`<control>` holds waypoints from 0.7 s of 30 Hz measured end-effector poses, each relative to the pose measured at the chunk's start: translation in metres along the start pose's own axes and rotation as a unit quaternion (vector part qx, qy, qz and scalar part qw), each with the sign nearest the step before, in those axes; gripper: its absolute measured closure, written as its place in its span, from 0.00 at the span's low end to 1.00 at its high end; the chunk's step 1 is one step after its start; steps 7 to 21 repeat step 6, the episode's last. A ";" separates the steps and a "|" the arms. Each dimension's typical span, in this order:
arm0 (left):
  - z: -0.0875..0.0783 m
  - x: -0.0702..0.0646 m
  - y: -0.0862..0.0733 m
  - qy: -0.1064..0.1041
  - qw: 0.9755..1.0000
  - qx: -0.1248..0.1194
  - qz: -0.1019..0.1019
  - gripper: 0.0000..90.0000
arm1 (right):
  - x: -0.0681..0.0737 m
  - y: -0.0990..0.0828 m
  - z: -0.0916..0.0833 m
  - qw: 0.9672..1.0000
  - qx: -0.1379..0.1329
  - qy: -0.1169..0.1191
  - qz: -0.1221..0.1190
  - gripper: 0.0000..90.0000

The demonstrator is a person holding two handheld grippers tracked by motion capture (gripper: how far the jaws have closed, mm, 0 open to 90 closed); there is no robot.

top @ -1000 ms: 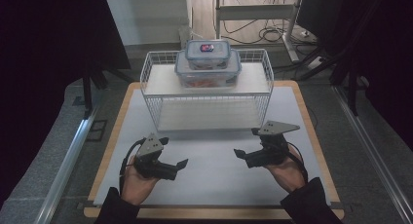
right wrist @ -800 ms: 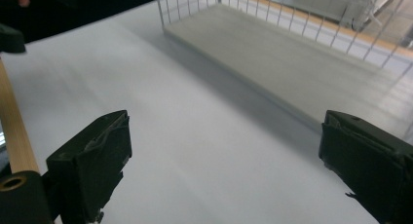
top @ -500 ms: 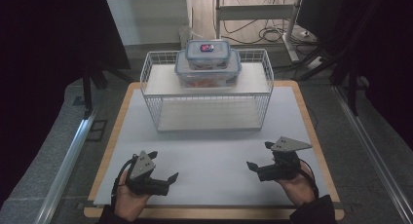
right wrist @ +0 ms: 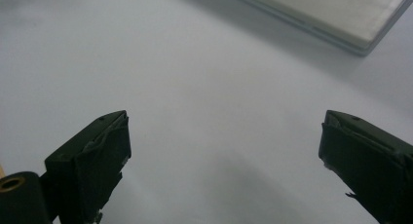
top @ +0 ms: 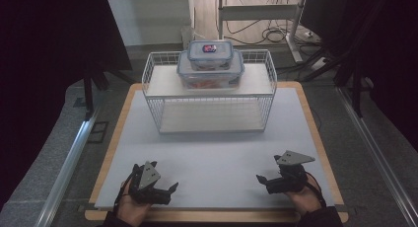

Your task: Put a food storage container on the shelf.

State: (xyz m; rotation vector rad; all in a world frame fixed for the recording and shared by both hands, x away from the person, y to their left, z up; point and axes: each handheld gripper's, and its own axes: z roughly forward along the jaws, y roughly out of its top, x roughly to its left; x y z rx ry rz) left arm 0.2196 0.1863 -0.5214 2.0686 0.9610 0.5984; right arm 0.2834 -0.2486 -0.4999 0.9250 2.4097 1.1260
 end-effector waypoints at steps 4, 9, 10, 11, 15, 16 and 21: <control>0.001 0.002 -0.001 -0.006 1.000 0.000 -0.010 0.01 | 0.000 0.000 0.001 1.000 0.000 0.001 -0.003 0.05; 0.001 0.001 0.000 -0.007 1.000 -0.004 -0.010 0.01 | 0.000 -0.001 0.002 1.000 0.004 0.002 -0.003 0.05; 0.001 0.001 0.000 -0.007 1.000 -0.004 -0.010 0.01 | 0.000 -0.001 0.002 1.000 0.004 0.002 -0.003 0.05; 0.001 0.001 0.000 -0.007 1.000 -0.004 -0.010 0.01 | 0.000 -0.001 0.002 1.000 0.004 0.002 -0.003 0.05; 0.001 0.001 0.000 -0.007 1.000 -0.004 -0.010 0.01 | 0.000 -0.001 0.002 1.000 0.004 0.002 -0.003 0.05; 0.001 0.001 0.000 -0.007 1.000 -0.004 -0.010 0.01 | 0.000 -0.001 0.002 1.000 0.004 0.002 -0.003 0.05; 0.001 0.001 0.000 -0.007 1.000 -0.004 -0.010 0.01 | 0.000 -0.001 0.002 1.000 0.004 0.002 -0.003 0.05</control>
